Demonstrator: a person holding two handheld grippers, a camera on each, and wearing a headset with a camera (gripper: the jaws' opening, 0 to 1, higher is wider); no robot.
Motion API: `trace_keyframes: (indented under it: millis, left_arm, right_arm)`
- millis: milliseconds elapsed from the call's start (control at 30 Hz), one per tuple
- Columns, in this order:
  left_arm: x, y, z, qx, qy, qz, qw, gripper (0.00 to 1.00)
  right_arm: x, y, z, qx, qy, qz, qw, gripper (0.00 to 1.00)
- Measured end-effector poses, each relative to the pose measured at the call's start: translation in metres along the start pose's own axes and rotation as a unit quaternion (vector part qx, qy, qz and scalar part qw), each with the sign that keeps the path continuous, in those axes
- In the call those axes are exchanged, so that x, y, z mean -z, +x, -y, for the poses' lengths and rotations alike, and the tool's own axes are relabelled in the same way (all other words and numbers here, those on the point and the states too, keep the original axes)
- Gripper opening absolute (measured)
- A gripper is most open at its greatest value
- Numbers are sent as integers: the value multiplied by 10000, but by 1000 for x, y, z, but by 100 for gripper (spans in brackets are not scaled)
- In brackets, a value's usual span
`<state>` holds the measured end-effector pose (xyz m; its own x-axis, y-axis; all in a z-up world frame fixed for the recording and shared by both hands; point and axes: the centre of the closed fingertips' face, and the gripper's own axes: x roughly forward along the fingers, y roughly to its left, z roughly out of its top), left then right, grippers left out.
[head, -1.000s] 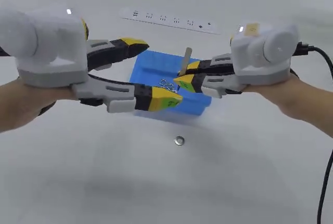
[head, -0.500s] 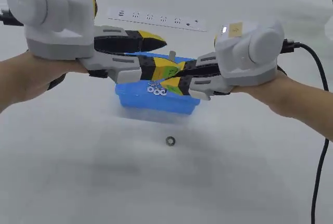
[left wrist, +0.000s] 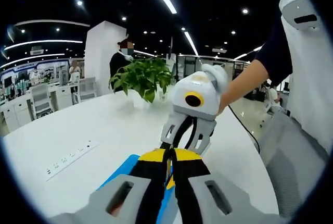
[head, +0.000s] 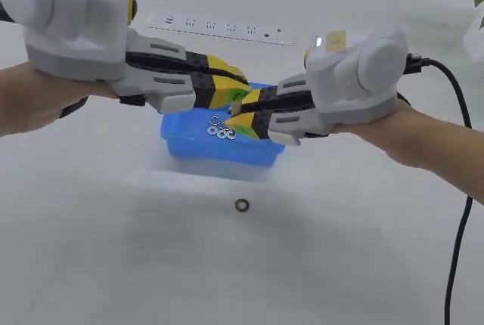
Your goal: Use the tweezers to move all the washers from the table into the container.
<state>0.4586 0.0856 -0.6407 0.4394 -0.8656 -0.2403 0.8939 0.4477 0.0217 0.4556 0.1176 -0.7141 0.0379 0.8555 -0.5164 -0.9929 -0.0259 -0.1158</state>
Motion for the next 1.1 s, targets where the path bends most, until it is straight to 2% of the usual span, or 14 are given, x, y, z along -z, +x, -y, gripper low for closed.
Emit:
trace_keyframes:
  millis: [133, 300, 467, 567, 600, 800, 933, 1100]
  left_arm:
    - [3, -3, -1, 3, 103, 65, 9999, 4]
    - [2, 1, 2, -3, 280, 7, 9996, 4]
    - [1, 1, 0, -29, 421, -34, 9991, 4]
    - [-1, 1, -2, -69, 467, -18, 9989, 4]
    - [-4, 0, -5, -194, 603, -5, 9980, 4]
    - [-9, -1, -5, -257, 631, 54, 9977, 4]
    - [-13, -2, 0, -282, 676, 43, 9973, 4]
    - [-18, -3, 10, -306, 737, 11, 9968, 4]
  right_arm:
    - [0, -1, 4, 72, 22, -1, 10000, 10]
    - [0, 0, 6, 127, -39, -37, 9999, 10]
    - [-1, -1, 6, 177, 10, -43, 9998, 12]
    - [-3, -6, 8, 253, 151, -7, 9996, 17]
    - [-3, -8, 9, 297, 157, -10, 9994, 19]
    - [4, -23, 8, 415, 163, -116, 9989, 24]
    - [9, -32, 9, 579, 205, -160, 9980, 30]
    - [5, -45, 4, 693, 354, 56, 9969, 34]
